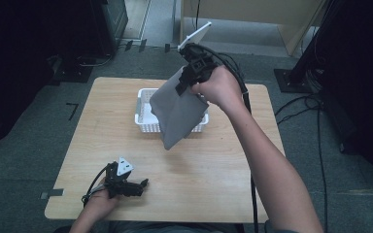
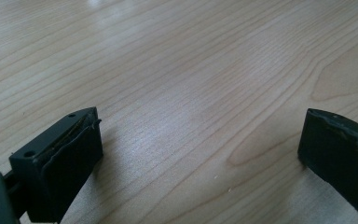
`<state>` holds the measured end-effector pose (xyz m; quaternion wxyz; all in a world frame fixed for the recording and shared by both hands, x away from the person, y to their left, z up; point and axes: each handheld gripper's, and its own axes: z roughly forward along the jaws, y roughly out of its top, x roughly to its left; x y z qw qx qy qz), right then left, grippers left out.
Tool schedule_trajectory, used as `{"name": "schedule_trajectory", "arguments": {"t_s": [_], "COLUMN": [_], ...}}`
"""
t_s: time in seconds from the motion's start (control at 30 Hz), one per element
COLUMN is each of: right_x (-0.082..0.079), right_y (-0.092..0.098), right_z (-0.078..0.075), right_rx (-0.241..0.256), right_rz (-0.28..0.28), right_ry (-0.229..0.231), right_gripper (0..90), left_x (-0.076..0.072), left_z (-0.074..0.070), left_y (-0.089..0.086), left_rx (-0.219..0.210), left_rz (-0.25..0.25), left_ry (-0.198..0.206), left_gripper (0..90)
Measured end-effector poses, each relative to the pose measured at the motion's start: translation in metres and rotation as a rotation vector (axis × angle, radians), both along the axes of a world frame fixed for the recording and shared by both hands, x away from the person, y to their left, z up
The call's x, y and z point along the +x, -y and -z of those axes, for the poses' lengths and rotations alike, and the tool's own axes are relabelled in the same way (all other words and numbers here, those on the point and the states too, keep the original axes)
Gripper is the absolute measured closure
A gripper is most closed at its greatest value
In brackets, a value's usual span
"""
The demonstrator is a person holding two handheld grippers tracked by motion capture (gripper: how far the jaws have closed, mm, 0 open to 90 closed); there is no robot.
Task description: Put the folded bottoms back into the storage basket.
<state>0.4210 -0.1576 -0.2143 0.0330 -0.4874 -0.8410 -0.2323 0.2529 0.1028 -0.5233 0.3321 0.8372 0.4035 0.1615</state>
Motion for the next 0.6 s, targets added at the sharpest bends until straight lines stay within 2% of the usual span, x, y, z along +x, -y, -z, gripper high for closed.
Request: {"name": "schedule_trajectory", "arguments": {"t_s": [0.13,0.3,0.47,0.6], "right_x": [0.014,0.035,0.055,0.070], "right_y": [-0.009,-0.021,-0.035,-0.051], "right_z": [-0.006,-0.007,-0.003,0.007], "right_rx": [-0.023,-0.033,-0.022,-0.012], "right_rz": [0.018,0.055,0.082,0.075], "right_ry": [0.006,-0.003,0.000,0.013], "right_gripper": [78.6,78.6,78.5,78.5], "left_x": [0.000,0.000,0.000,-0.001], "left_z": [0.000,0.000,0.000,0.000], "left_y": [0.001,0.000,0.000,0.000], "left_rx": [0.004,0.006,0.006,0.004], "left_rz": [-0.001,-0.001,0.000,-0.002], "left_ry": [0.003,0.003,0.003,0.003], "left_gripper": [0.0,0.0,0.0,0.0]}}
